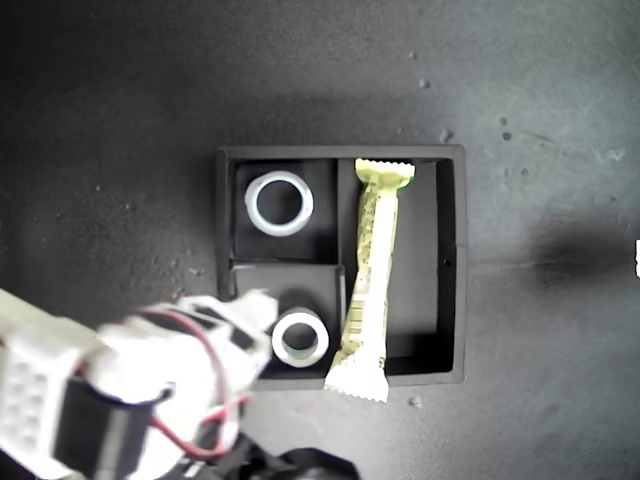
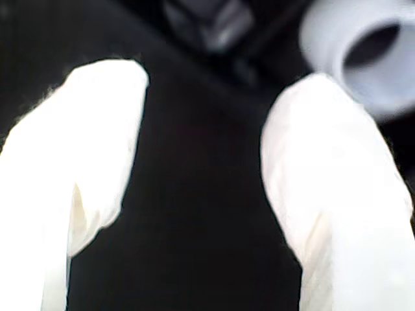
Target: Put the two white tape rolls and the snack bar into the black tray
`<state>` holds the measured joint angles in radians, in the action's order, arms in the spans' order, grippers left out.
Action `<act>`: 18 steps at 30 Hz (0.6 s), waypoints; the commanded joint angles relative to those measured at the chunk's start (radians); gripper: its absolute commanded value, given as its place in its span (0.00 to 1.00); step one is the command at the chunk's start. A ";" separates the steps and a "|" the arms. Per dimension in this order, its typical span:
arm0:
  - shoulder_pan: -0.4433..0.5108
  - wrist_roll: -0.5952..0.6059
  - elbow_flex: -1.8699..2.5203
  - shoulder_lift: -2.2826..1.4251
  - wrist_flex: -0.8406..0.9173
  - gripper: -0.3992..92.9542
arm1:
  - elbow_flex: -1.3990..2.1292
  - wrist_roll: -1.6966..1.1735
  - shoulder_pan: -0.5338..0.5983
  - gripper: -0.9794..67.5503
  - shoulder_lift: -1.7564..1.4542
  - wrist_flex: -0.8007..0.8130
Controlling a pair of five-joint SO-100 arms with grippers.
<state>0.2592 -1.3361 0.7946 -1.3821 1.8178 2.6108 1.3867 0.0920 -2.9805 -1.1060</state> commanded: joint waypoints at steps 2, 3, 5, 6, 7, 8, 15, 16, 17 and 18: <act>-0.017 -0.021 0.463 -0.529 -0.012 0.11 | 0.143 -0.020 0.005 0.01 -0.035 0.120; -0.018 -0.031 0.588 -0.615 -0.044 0.09 | 0.178 -0.031 0.003 0.01 -0.035 0.138; -0.023 -0.043 0.836 -0.776 -0.140 0.05 | 0.232 -0.061 -0.012 0.01 -0.037 0.141; -0.026 -0.048 0.946 -0.847 -0.186 0.04 | 0.255 -0.078 -0.020 0.01 -0.038 0.141; -0.028 -0.049 1.052 -0.910 -0.229 0.02 | 0.278 -0.092 -0.026 0.01 -0.044 0.141; -0.032 -0.049 1.157 -0.974 -0.275 0.01 | 0.307 -0.104 -0.034 0.01 -0.060 0.150; -0.091 -0.094 1.758 -1.401 -0.462 0.00 | 0.512 -0.140 -0.083 0.01 -0.371 0.072; -0.095 -0.100 1.830 -1.474 -0.477 0.00 | 0.512 -0.133 -0.091 0.01 -0.371 0.054; -0.100 -0.107 1.902 -1.557 -0.488 0.00 | 0.512 -0.120 -0.097 0.01 -0.371 0.031; -0.104 -0.112 1.976 -1.646 -0.497 0.00 | 0.512 -0.103 -0.106 0.01 -0.371 -0.002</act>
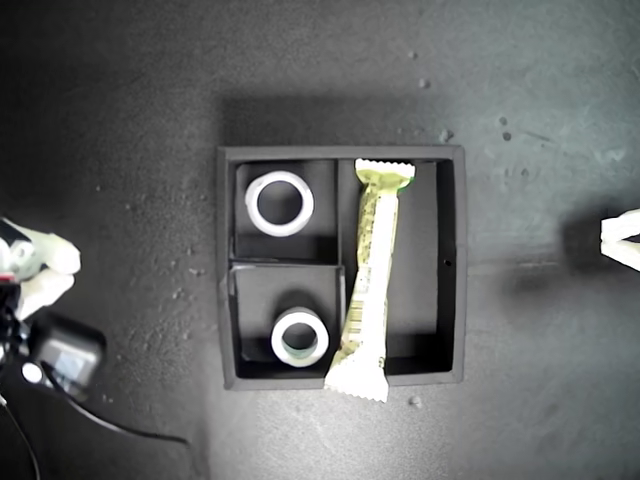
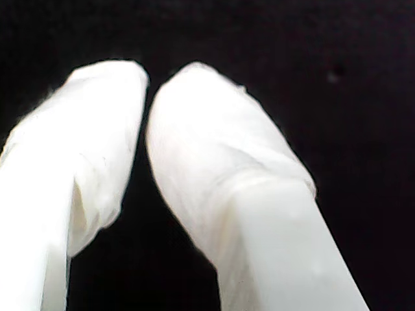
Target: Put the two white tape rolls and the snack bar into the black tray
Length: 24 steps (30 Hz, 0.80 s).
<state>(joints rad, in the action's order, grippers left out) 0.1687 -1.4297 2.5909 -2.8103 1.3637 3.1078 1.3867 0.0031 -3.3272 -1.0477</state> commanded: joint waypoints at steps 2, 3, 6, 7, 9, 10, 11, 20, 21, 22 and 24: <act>-0.020 -0.029 0.328 -0.423 -0.038 0.00 | 0.015 -0.071 -0.032 0.01 -0.025 -0.115; -0.020 -0.028 0.394 -0.535 -0.023 0.00 | 0.015 -0.063 -0.035 0.01 -0.025 -0.137; -0.026 -0.032 0.471 -0.561 -0.028 0.00 | 0.017 -0.017 -0.038 0.01 -0.025 -0.207; -0.026 -0.029 0.480 -0.574 -0.018 0.00 | 0.017 0.002 -0.038 0.02 -0.025 -0.224; -0.035 -0.032 0.483 -0.575 0.005 0.00 | 0.017 0.038 -0.037 0.01 -0.025 -0.249; -0.038 -0.035 0.492 -0.575 0.008 0.00 | 0.017 0.055 -0.037 0.02 -0.025 -0.261; -0.041 -0.043 0.508 -0.575 0.008 0.00 | 0.017 0.077 -0.037 0.02 -0.025 -0.281; -0.049 -0.213 0.548 -0.561 0.034 0.01 | 0.017 0.025 -0.037 0.04 -0.025 -0.293; -0.046 -0.235 0.548 -0.574 0.034 0.01 | 0.017 0.025 -0.037 0.04 -0.025 -0.293; -0.049 -0.239 0.548 -0.577 0.032 0.01 | 0.017 0.025 -0.037 0.04 -0.025 -0.293; -0.058 -0.227 0.548 -0.577 0.032 0.01 | 0.017 0.025 -0.037 0.04 -0.025 -0.293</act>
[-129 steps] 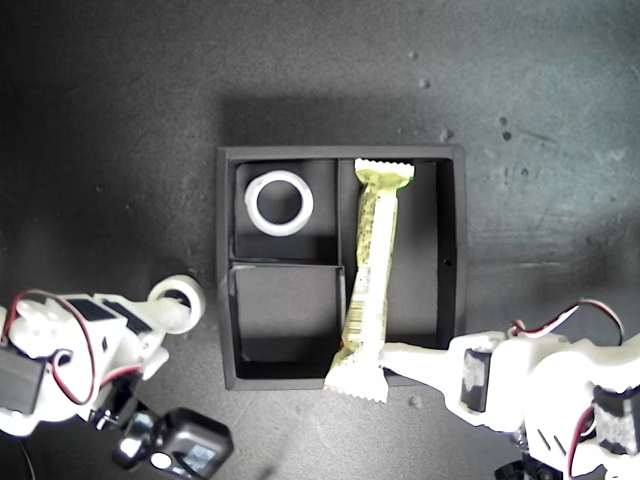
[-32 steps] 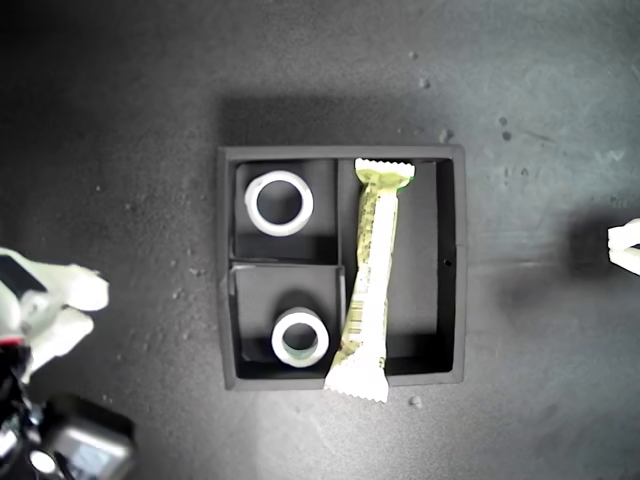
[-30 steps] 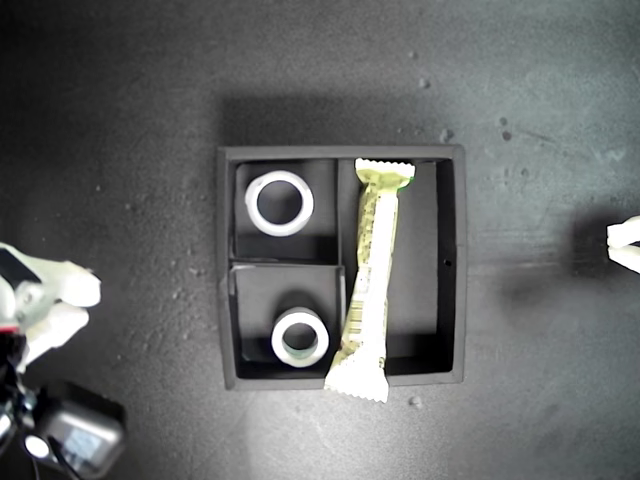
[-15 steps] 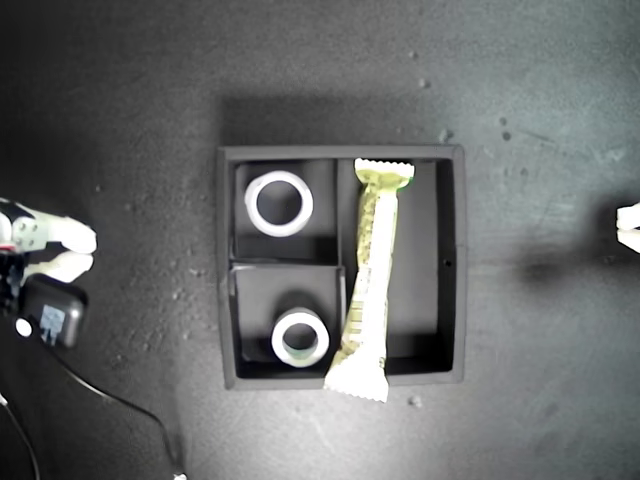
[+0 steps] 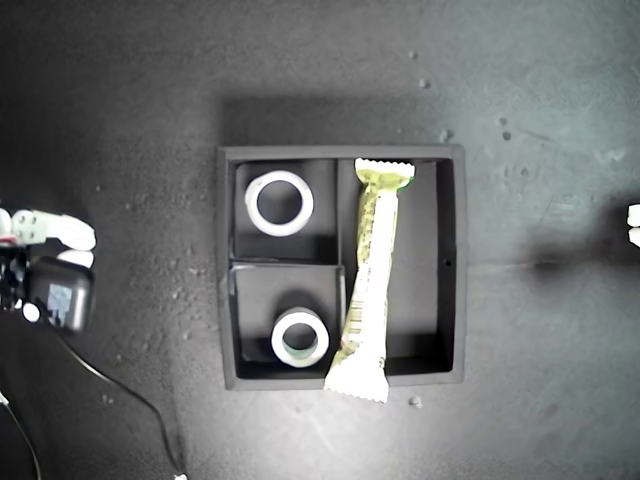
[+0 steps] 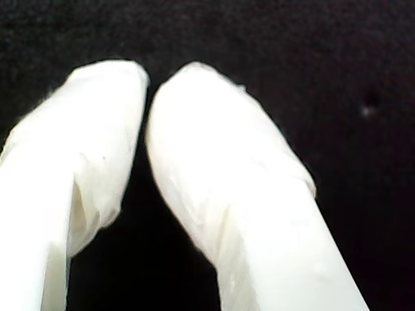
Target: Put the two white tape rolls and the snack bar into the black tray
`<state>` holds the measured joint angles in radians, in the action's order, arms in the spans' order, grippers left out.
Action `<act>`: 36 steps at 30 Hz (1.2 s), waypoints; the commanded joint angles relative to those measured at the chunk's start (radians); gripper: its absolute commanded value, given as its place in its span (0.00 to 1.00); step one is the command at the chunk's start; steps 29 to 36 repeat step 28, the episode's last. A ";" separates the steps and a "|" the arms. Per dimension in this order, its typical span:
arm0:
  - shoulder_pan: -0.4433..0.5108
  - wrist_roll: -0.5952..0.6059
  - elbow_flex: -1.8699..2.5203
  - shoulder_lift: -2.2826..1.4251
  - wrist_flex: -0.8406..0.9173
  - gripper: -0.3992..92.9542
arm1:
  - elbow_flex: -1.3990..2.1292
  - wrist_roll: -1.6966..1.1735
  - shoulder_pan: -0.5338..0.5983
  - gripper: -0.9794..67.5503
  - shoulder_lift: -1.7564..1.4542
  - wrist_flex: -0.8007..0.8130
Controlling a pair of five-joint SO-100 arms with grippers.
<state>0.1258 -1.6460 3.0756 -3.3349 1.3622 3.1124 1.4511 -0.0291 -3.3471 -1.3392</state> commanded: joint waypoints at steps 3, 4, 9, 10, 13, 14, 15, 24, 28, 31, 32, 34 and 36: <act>-0.015 0.061 0.063 -0.052 0.034 0.01 | 0.012 -0.040 -0.005 0.04 -0.005 -0.002; -0.015 0.100 0.063 -0.052 0.034 0.01 | 0.012 -0.040 -0.005 0.04 -0.005 -0.002; -0.015 0.325 0.063 -0.052 0.034 0.01 | 0.012 -0.040 -0.005 0.04 -0.005 -0.002; -0.015 0.322 0.063 -0.052 0.034 0.01 | 0.012 -0.040 -0.005 0.04 -0.005 -0.002; -0.015 0.322 0.063 -0.052 0.034 0.01 | 0.012 -0.040 -0.005 0.04 -0.005 -0.002; -0.015 0.322 0.063 -0.052 0.034 0.01 | 0.012 -0.040 -0.005 0.04 -0.005 -0.002; -0.015 0.322 0.063 -0.052 0.034 0.01 | 0.012 -0.040 -0.005 0.04 -0.005 -0.002; -0.015 0.322 0.063 -0.052 0.034 0.01 | 0.012 -0.040 -0.005 0.04 -0.005 -0.002; -0.015 0.322 0.063 -0.052 0.034 0.01 | 0.012 -0.040 -0.005 0.04 -0.005 -0.002; -0.015 0.322 0.063 -0.052 0.034 0.01 | 0.012 -0.040 -0.005 0.04 -0.005 -0.002; -0.015 0.322 0.063 -0.052 0.034 0.01 | 0.012 -0.040 -0.005 0.04 -0.005 -0.002; -0.015 0.322 0.063 -0.052 0.034 0.01 | 0.012 -0.040 -0.005 0.04 -0.005 -0.002; -0.015 0.322 0.063 -0.052 0.034 0.01 | 0.012 -0.040 -0.005 0.04 -0.005 -0.002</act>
